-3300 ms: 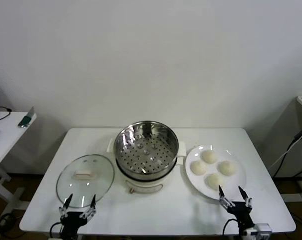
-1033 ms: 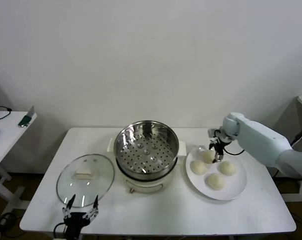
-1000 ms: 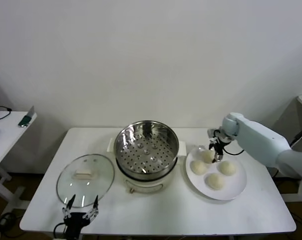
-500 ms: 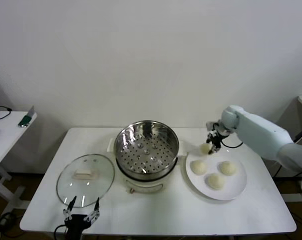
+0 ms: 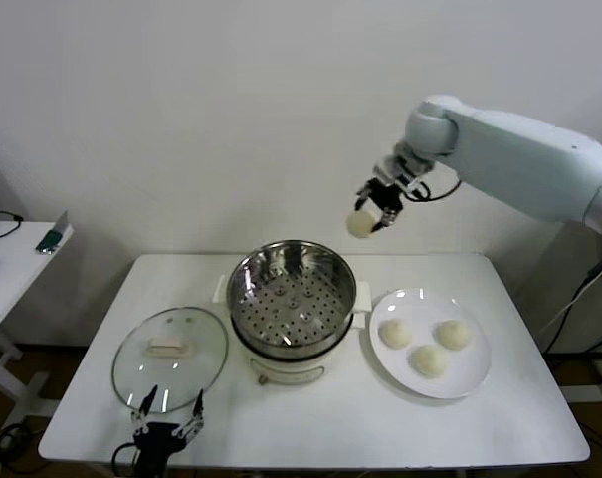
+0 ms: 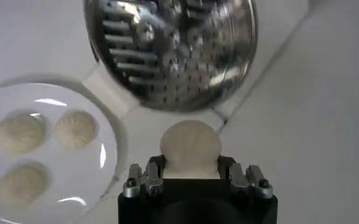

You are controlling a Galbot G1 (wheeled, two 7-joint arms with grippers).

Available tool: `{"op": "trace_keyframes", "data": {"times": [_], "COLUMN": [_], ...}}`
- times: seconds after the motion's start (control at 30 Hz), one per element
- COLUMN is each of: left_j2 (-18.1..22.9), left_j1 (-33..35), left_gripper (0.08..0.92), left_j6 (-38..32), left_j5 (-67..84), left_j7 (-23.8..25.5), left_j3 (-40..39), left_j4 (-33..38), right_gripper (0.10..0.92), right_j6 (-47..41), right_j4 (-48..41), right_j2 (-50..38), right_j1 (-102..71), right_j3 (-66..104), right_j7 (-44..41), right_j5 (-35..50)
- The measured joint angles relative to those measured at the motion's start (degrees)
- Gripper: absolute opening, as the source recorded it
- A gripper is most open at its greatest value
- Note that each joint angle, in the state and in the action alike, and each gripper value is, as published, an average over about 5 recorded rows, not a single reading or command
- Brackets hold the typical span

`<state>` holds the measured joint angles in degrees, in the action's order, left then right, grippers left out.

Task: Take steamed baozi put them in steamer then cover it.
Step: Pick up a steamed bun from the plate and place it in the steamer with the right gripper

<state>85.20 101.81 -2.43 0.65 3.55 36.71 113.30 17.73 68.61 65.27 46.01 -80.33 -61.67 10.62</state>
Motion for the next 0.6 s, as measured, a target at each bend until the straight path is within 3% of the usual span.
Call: {"op": "trace_keyframes", "data": {"times": [0.23, 0.6], "left_j2": [0.09, 0.36], "left_j1": [-0.2, -0.77], "left_gripper": [0.823, 0.823], "left_j6": [-0.04, -0.2], "left_j5": [-0.01, 0.21], "left_j7": [0.0, -0.03], "left_j3": [0.06, 0.1], "left_j4": [0.12, -0.48], "right_gripper": [0.585, 0.585], "right_j6": [7.86, 16.58], "right_j4": [-0.25, -11.11], "right_j2": [6.43, 14.23], "right_j1": [-2.23, -11.79], "right_j3": [-1.11, 1.21], "right_j7": [3.04, 7.62], "right_j5": [-9.44, -23.23]}}
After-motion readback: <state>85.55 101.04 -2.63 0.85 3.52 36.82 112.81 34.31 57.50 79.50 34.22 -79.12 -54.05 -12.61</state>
